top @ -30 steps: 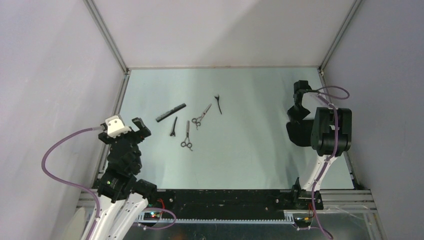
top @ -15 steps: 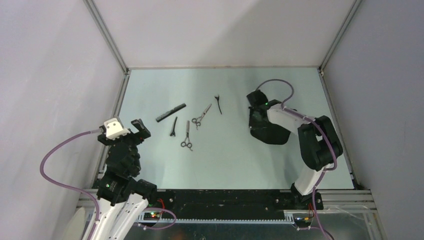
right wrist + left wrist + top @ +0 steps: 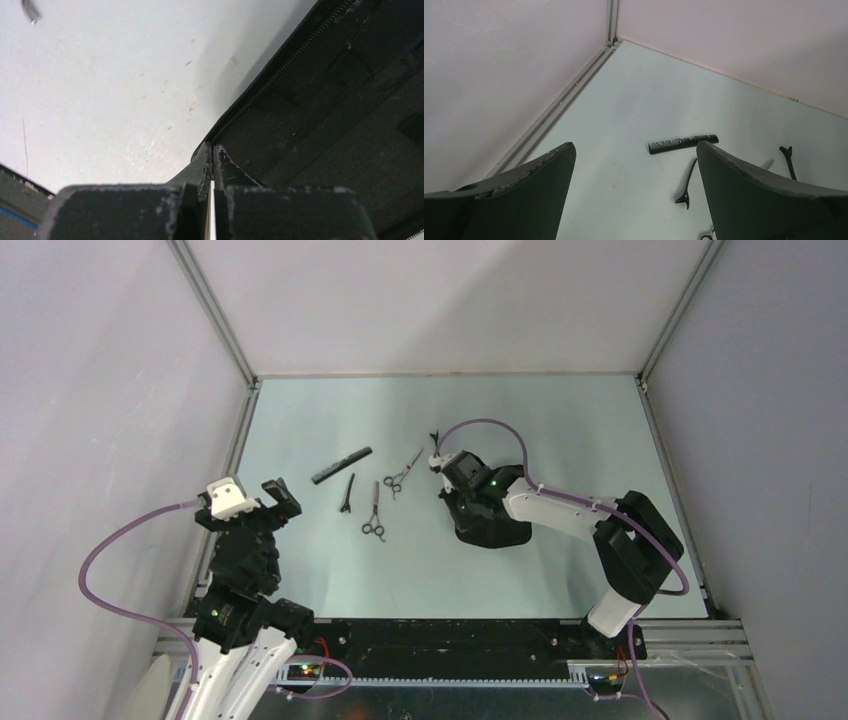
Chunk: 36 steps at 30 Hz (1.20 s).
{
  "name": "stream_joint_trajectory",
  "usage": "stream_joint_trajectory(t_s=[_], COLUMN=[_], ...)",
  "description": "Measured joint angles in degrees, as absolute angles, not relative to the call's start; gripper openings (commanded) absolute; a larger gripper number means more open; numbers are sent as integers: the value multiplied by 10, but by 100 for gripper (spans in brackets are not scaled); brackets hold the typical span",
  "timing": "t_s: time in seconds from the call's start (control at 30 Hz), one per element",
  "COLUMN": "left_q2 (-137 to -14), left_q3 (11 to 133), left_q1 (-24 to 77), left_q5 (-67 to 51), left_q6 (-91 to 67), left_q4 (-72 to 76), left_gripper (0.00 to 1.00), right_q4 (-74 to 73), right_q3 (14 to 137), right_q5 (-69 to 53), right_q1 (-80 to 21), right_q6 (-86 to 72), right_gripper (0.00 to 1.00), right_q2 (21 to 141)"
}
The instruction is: Sort the hair-cutting tools
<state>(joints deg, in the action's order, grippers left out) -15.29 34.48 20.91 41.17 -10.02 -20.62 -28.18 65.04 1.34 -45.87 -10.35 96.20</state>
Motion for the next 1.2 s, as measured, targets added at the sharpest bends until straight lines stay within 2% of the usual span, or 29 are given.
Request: stream_joint_trajectory(t_s=[0.2,0.27,0.33,0.37,0.4,0.5,0.67,0.73,1.0,1.2], left_q2=[-153,-154,-159,-163,-166,-190,-280,-327,-540,-751], left_q3=[344,344,344,344,344,345,367,387,507,616], left_q1=[210,210,210,210,210,210,211,211,211,187], left_q5=[400,397,392,389,385,368,325,309,246,171], left_q6=[-100,-100,-100,-100,-100,-101,-102,-105,-141,-160], left_q4=[-206,-206,-206,-206,-205,-204,-217,-229,-280,-329], left_gripper=[98,98,98,98,98,98,98,98,98,98], right_q4=[-292,-299,-304,-306,-307,-312,-308,-299,-284,-299], right_q3=[629,626,623,622,619,616,614,604,552,515], right_q5=[-5,-4,1,5,8,19,43,53,68,28], right_q1=[-488,-494,-501,-505,-509,-514,-503,-491,-386,-305], right_q6=[-55,-45,-41,-41,-40,-46,-63,-73,-154,-190], right_gripper=[0,4,16,29,34,61,91,97,99,98], right_q2=[935,928,923,918,910,874,775,731,573,548])
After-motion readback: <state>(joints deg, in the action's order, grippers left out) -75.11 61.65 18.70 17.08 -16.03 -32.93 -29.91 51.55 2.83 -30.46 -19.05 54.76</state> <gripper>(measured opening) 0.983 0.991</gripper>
